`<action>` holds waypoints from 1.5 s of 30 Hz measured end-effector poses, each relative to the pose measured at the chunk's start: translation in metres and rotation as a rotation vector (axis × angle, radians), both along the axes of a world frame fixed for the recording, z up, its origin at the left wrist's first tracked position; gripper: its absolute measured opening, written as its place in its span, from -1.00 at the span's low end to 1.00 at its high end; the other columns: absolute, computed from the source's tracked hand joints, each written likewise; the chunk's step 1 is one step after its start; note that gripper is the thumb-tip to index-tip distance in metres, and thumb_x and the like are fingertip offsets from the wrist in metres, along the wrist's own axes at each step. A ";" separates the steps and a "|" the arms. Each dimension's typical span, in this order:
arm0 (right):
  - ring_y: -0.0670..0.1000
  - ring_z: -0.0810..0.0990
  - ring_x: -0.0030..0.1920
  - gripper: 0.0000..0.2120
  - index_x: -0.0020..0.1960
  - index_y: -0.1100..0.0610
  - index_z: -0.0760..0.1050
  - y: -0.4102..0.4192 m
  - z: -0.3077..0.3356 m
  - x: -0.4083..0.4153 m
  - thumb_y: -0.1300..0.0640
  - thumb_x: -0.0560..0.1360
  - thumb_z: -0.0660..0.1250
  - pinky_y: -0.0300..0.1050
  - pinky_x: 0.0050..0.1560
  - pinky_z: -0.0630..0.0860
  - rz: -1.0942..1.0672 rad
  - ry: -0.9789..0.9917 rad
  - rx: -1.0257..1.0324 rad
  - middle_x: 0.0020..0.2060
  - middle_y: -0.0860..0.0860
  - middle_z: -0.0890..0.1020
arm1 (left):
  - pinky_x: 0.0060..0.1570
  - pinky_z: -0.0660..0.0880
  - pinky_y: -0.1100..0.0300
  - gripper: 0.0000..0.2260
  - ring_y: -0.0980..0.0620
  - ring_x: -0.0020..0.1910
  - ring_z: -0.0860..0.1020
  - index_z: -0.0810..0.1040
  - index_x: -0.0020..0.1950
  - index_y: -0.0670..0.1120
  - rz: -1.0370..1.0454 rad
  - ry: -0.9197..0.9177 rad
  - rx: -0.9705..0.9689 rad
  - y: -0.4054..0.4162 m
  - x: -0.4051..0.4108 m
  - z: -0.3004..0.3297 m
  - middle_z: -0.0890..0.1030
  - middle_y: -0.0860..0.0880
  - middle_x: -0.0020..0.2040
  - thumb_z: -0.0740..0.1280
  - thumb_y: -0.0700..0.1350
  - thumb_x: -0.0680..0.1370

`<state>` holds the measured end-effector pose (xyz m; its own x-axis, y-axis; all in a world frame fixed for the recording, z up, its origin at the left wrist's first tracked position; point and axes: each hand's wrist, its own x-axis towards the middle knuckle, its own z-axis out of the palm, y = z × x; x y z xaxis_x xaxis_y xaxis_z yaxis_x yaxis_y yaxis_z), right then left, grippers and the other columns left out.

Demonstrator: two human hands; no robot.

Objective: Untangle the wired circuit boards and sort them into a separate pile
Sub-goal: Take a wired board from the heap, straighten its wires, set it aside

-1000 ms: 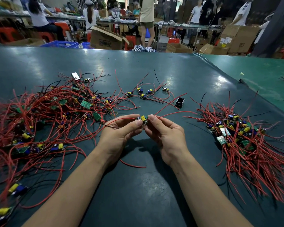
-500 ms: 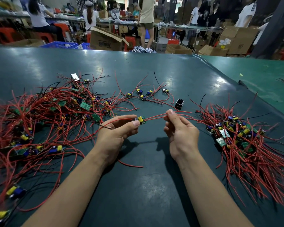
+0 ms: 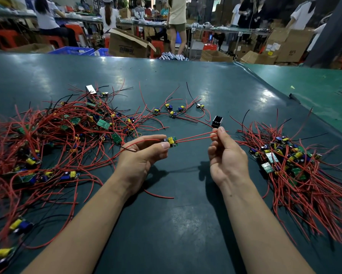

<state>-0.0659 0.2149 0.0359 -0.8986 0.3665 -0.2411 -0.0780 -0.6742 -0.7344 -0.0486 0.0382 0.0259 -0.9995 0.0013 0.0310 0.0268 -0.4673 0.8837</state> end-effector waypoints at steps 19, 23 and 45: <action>-0.13 0.43 -0.53 -0.60 -0.19 0.16 0.57 0.020 -0.003 -0.002 -0.05 0.64 0.16 -0.36 -0.56 0.34 -0.012 -0.073 -0.167 -0.45 -0.03 0.53 | -0.27 0.57 0.31 -0.88 0.14 -0.32 0.62 0.73 -0.22 -0.13 0.013 -0.058 0.231 -0.006 -0.003 0.006 0.69 -0.02 -0.25 0.39 -0.17 0.38; -0.16 0.35 -0.58 -0.67 -0.11 0.17 0.60 0.006 -0.002 0.002 -0.06 0.60 0.23 -0.37 -0.62 0.22 0.378 -0.066 0.182 -0.50 -0.05 0.44 | -0.34 0.55 0.29 -0.70 0.12 -0.40 0.54 0.66 -0.10 -0.17 -0.184 -0.131 0.180 -0.005 0.003 0.007 0.59 -0.02 -0.33 0.45 0.02 0.32; -0.12 0.27 -0.63 -0.78 -0.29 0.15 0.51 -0.016 -0.008 0.009 0.05 0.36 0.48 -0.35 -0.61 0.19 0.519 0.093 0.406 -0.57 -0.01 0.43 | -0.30 0.52 0.31 -0.80 0.11 -0.31 0.59 0.68 -0.10 -0.21 -0.392 -0.173 -0.136 0.007 0.010 0.000 0.66 -0.06 -0.25 0.42 -0.12 0.36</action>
<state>-0.0565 0.1985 0.0278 -0.9933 -0.0741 -0.0882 0.1071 -0.3123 -0.9439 -0.0388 0.0450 0.0261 -0.9131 0.3734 -0.1636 -0.2830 -0.2918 0.9137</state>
